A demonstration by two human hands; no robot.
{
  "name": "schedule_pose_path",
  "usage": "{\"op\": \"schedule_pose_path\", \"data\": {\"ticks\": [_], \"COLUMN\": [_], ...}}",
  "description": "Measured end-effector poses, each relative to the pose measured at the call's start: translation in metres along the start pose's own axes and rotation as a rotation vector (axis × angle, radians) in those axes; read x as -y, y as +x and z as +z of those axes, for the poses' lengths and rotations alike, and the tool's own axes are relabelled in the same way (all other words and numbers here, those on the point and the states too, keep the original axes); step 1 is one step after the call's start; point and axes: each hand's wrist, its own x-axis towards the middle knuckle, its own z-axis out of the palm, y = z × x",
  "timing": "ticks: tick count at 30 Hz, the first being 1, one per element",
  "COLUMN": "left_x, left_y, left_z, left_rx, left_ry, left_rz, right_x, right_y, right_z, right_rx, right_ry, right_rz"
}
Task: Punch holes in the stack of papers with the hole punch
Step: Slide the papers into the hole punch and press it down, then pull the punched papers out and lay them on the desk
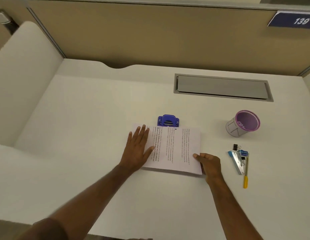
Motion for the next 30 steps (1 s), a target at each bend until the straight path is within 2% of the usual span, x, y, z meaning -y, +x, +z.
{"op": "schedule_pose_path", "data": {"ticks": [8,10,12,15,17,22,26,30], "left_x": [0.018,0.026,0.034,0.038,0.039,0.024,0.000,-0.012], "left_y": [0.006,0.017,0.030,0.047,0.055,0.062,0.061,0.063], "left_z": [-0.069,-0.090,-0.109,-0.128,-0.131,-0.122,-0.115,-0.109], "left_rx": [-0.288,-0.305,-0.192,0.129,0.277,0.529,0.715,0.865], "left_ry": [-0.538,-0.689,-0.783,-0.847,-0.774,-0.575,-0.467,-0.217], "left_rz": [-0.174,-0.185,-0.207,-0.229,-0.202,-0.058,0.001,0.088], "right_x": [-0.029,-0.034,-0.037,-0.040,-0.043,-0.046,-0.037,-0.018], "right_y": [-0.032,-0.043,-0.056,-0.077,-0.089,-0.111,-0.117,-0.109], "right_z": [0.008,0.011,0.014,0.016,0.016,0.014,0.012,0.009], "right_rx": [0.052,0.057,0.079,0.095,0.096,0.128,0.181,0.217], "right_ry": [0.085,0.128,0.170,0.202,0.234,0.254,0.228,0.162], "right_rz": [0.063,0.084,0.101,0.119,0.121,0.093,0.085,0.049]}}
